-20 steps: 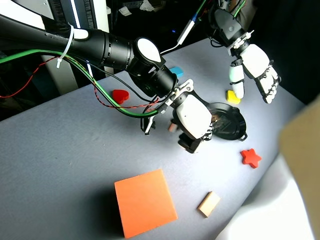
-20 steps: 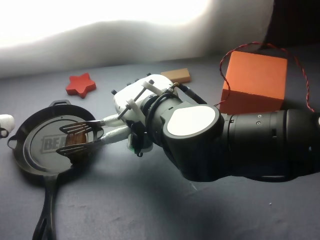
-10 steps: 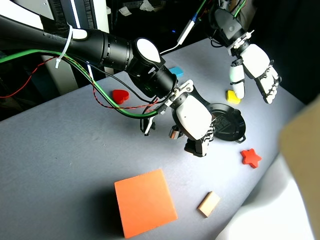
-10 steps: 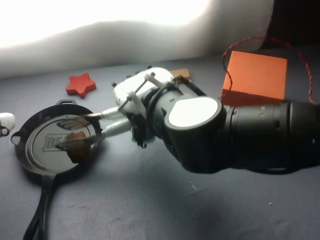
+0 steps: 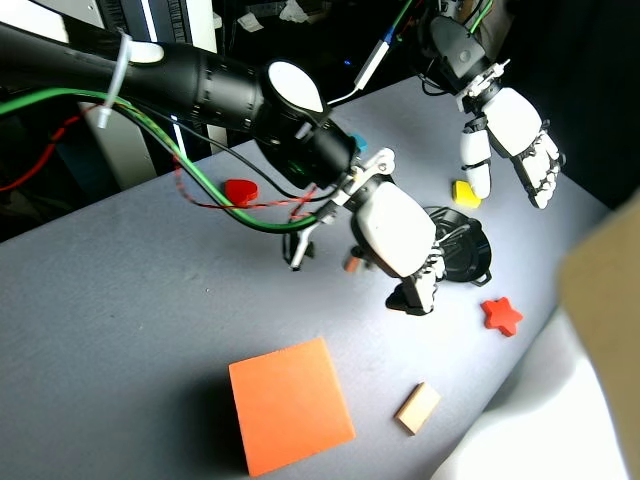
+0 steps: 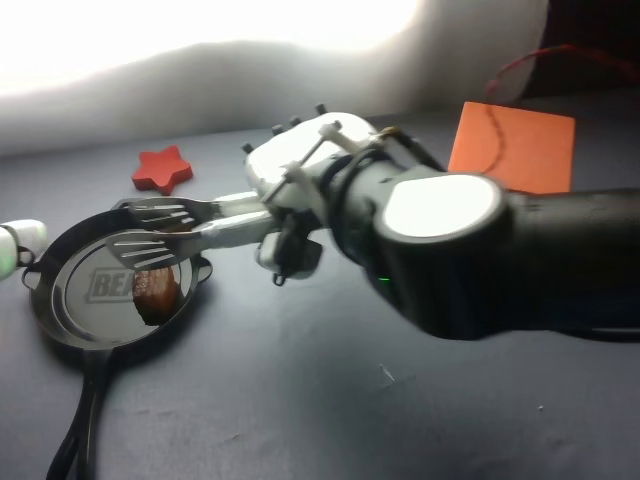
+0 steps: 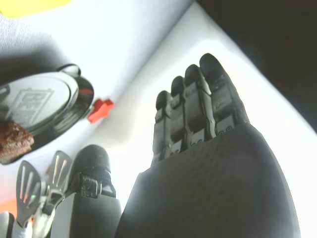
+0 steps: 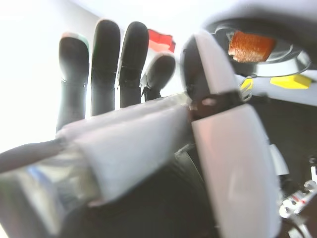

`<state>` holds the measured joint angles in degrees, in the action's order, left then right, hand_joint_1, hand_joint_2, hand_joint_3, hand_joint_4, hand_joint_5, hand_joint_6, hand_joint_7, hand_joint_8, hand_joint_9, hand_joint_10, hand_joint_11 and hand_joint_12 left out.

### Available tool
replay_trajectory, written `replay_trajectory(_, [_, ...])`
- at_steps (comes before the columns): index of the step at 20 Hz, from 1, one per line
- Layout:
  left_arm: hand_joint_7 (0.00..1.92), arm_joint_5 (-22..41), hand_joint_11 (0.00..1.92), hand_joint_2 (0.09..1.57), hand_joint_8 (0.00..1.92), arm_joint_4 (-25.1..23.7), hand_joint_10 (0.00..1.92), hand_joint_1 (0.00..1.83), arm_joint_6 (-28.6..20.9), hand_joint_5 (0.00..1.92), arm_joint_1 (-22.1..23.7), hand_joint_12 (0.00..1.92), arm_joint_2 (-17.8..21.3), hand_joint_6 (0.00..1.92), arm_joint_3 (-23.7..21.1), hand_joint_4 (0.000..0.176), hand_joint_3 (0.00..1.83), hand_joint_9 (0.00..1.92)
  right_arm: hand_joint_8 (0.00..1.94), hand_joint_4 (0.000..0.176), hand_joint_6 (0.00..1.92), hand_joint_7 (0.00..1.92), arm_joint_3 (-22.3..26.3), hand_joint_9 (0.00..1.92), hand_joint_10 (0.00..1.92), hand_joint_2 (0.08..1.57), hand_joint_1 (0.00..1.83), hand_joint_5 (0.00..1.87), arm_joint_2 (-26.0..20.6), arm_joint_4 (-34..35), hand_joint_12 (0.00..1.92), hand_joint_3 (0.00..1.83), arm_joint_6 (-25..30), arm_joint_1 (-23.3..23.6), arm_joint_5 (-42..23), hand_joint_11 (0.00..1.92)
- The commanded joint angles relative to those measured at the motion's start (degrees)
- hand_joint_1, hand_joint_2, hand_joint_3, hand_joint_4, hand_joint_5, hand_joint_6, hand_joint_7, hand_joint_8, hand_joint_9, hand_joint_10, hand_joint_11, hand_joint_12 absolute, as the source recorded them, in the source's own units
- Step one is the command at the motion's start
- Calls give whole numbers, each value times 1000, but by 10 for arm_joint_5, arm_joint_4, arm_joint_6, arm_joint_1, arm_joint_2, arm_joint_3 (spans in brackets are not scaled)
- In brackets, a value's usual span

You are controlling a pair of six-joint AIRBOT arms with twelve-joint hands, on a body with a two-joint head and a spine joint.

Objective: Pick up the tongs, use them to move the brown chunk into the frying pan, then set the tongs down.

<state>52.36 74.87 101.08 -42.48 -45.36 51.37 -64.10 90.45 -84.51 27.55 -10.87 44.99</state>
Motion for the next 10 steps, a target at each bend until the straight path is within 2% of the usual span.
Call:
replay_trajectory(1, [197, 47, 0, 1300, 2, -33, 4, 0, 3, 181, 5, 559, 3, 3, -2, 24, 1, 183, 907, 0, 992, 659, 16, 570, 1182, 1391, 626, 474, -18, -46, 1719, 0, -1, 12, 8, 395])
replay_trajectory(4, [194, 46, 0, 1306, 3, -39, 3, 0, 3, 177, 10, 532, 3, 4, -12, 17, 3, 177, 901, 0, 990, 645, 67, 558, 1173, 1392, 600, 459, -74, -46, 1715, 0, 0, 5, -18, 386])
replay_trajectory(5, [201, 46, 0, 1305, 4, -42, 5, 9, 3, 187, 12, 569, 3, 7, -17, 17, 1, 184, 901, 0, 994, 646, 83, 561, 1175, 1385, 609, 462, -97, -51, 1716, 0, 7, -4, -46, 386])
replay_trajectory(8, [199, 45, 0, 1299, 1, -47, 2, 0, 3, 177, 19, 599, 3, 1, -32, 24, 0, 184, 907, 0, 1003, 656, 110, 572, 1182, 1383, 618, 469, -139, -209, 1709, 0, 91, -45, -85, 398])
replay_trajectory(10, [190, 44, 0, 1302, 3, -49, 4, 0, 3, 162, 26, 570, 3, 0, -42, 25, 0, 178, 915, 0, 1008, 656, 111, 573, 1191, 1384, 618, 470, -149, -274, 1710, 0, 122, -65, -86, 401])
